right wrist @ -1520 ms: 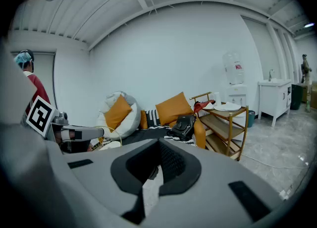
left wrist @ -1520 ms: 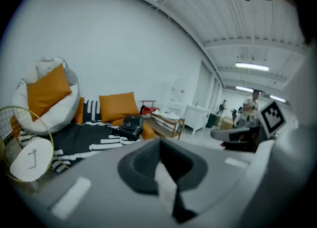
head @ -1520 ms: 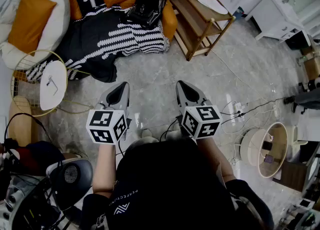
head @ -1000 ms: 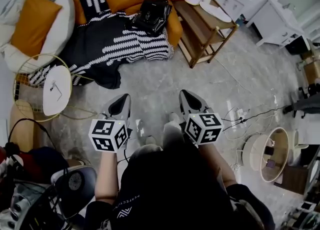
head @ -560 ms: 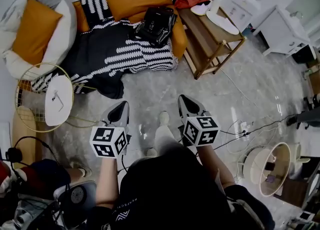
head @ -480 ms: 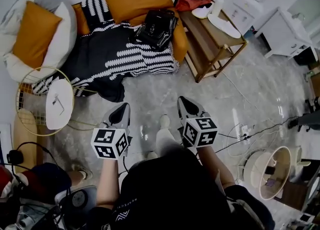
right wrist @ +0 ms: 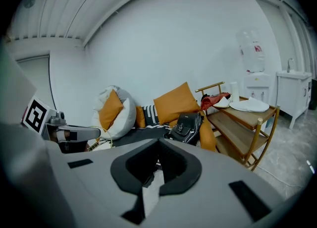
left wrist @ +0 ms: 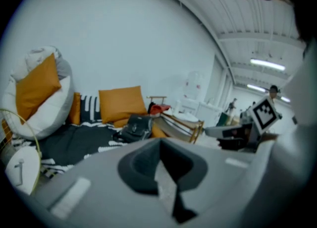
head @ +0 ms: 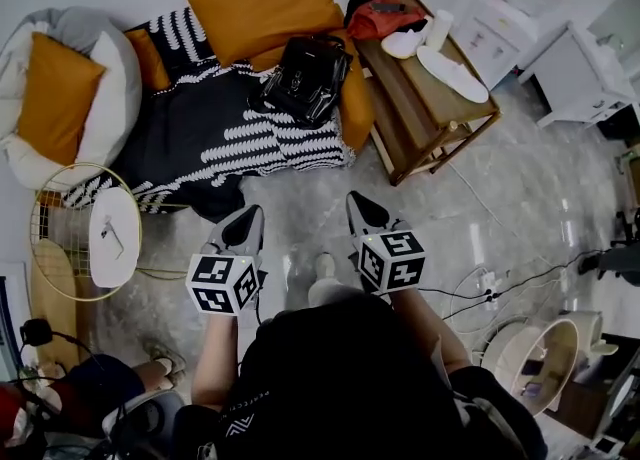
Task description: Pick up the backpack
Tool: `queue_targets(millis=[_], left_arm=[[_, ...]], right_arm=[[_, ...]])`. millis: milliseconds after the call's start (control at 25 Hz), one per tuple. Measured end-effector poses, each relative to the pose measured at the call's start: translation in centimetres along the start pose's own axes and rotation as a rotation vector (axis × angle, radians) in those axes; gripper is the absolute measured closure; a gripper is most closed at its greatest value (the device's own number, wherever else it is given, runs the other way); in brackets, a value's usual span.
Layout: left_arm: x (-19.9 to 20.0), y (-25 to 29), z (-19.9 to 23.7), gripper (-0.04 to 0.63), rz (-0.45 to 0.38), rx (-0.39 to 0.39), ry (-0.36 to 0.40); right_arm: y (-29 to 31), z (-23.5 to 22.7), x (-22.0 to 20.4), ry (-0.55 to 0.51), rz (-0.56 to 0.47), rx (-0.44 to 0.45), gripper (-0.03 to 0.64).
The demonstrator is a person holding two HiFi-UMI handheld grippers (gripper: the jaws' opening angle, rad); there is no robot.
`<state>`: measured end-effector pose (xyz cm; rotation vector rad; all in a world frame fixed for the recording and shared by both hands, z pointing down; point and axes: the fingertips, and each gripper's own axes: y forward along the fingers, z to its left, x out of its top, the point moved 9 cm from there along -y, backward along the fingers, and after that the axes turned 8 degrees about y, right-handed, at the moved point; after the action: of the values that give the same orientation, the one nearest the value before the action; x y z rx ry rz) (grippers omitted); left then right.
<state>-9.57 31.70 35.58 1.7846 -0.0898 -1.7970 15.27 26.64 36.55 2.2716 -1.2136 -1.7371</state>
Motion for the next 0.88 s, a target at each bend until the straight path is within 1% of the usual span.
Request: queue_targets(millis=[160,400,600,760,880], left_arm=[[1.3,3.0,0.2,0.588,-0.001,-0.010,-0.023],[2.5,6.4,0.6,0.588,0.029,-0.003,0.017],[3.1,8.6,1.2,0.588,0.046,-0.012,-0.010],[3.7,10.3,1.3,0.588,0.069,-0.025,0.026],[3.9,11.0,1.6,0.588,0.078,-0.038,0.027]], right_arm=[[2.0,-1.8,1.7,-0.016,0.011,0.017,0.620],[4.5,-3.6,3.3,-0.014,0.026,0.028,0.620],[5.8,-4.6,4.1,-0.002,0.045,0.031,0.620],[6.4,-5.6,4.5,0.017,0.053,0.018,0.618],[6.7,-5.7,4.3,0.029,0.060,0.017,0.617]])
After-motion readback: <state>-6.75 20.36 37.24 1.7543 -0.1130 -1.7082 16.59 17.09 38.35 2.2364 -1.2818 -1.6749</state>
